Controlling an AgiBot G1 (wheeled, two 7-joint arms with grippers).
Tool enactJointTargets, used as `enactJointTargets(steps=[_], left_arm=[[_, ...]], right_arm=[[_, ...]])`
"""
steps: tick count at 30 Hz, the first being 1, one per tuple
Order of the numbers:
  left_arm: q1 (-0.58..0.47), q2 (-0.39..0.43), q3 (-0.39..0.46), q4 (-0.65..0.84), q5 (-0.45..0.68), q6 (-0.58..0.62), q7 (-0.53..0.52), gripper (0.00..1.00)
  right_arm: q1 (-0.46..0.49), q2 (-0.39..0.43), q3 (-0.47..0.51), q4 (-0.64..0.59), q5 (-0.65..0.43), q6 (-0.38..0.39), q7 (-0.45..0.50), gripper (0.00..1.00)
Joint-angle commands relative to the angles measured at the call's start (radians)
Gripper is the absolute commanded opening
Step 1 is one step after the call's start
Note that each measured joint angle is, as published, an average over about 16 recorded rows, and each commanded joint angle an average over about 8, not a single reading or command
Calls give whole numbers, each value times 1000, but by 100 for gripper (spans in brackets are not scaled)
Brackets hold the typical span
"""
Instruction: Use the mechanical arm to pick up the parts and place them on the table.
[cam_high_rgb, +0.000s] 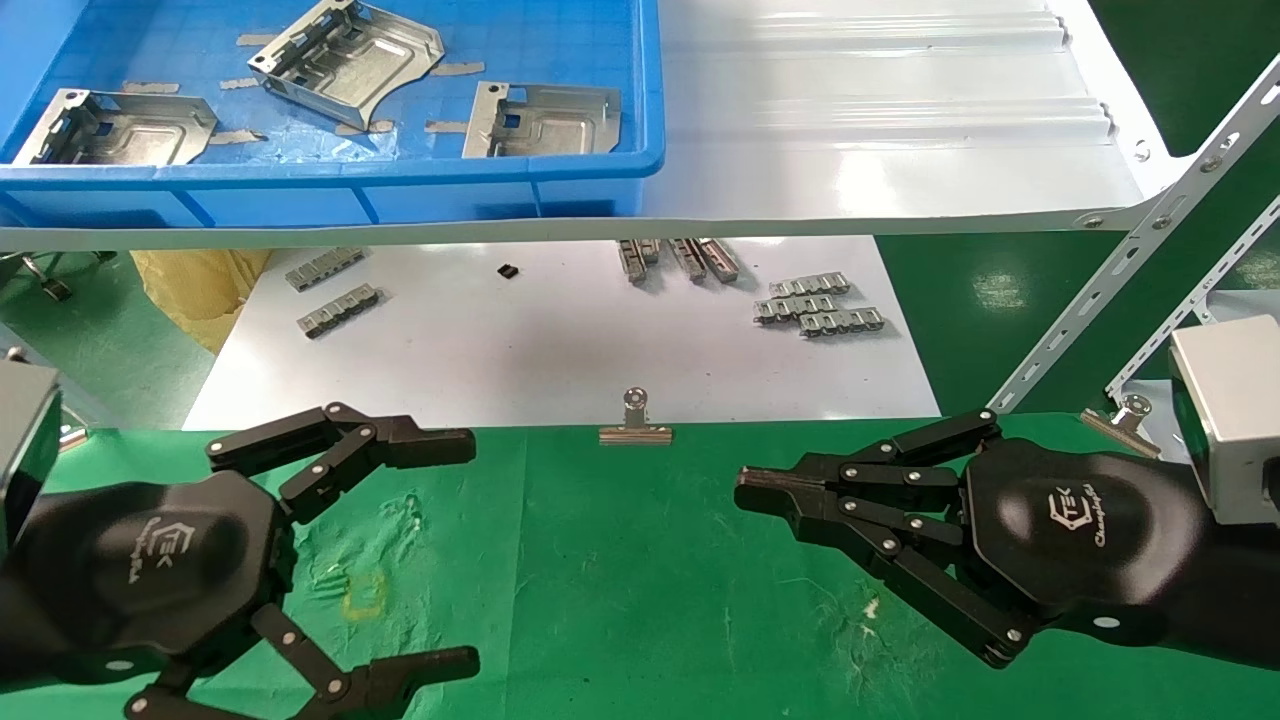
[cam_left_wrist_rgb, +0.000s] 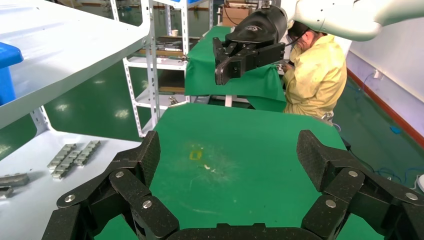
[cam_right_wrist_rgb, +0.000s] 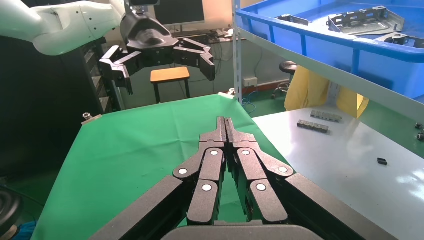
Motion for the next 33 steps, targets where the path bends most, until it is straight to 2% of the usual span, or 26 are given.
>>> enactJointTargets(steps=[1, 6, 12, 18, 23, 24, 26, 27, 31, 32, 33], left_arm=[[3, 0, 1, 1, 0, 1, 0, 100], [-40, 6, -3, -4, 9, -11, -5, 100], [-251, 76, 10, 77, 82, -65, -21, 100], [-542, 209, 58, 400, 233, -150, 32, 100], [-747, 322, 118, 716, 397, -319, 88, 100], [-780, 343, 131, 770, 428, -358, 97, 100], [-837, 380, 156, 863, 485, -428, 112, 100], [-862, 397, 170, 903, 512, -456, 118, 93], [-937, 450, 226, 1033, 609, -529, 137, 43], [-951, 459, 239, 1058, 629, -539, 140, 31], [-963, 467, 251, 1082, 647, -547, 143, 18]], right_arm=[[0, 0, 0, 0, 0, 0, 0, 0], [0, 0, 0, 0, 0, 0, 0, 0], [0, 0, 0, 0, 0, 0, 0, 0], [0, 0, 0, 0, 0, 0, 0, 0], [0, 0, 0, 0, 0, 0, 0, 0], [0, 0, 0, 0, 0, 0, 0, 4], [0, 0, 0, 0, 0, 0, 0, 28], [0, 0, 0, 0, 0, 0, 0, 40], [0, 0, 0, 0, 0, 0, 0, 90], [0, 0, 0, 0, 0, 0, 0, 99], [0, 0, 0, 0, 0, 0, 0, 100]])
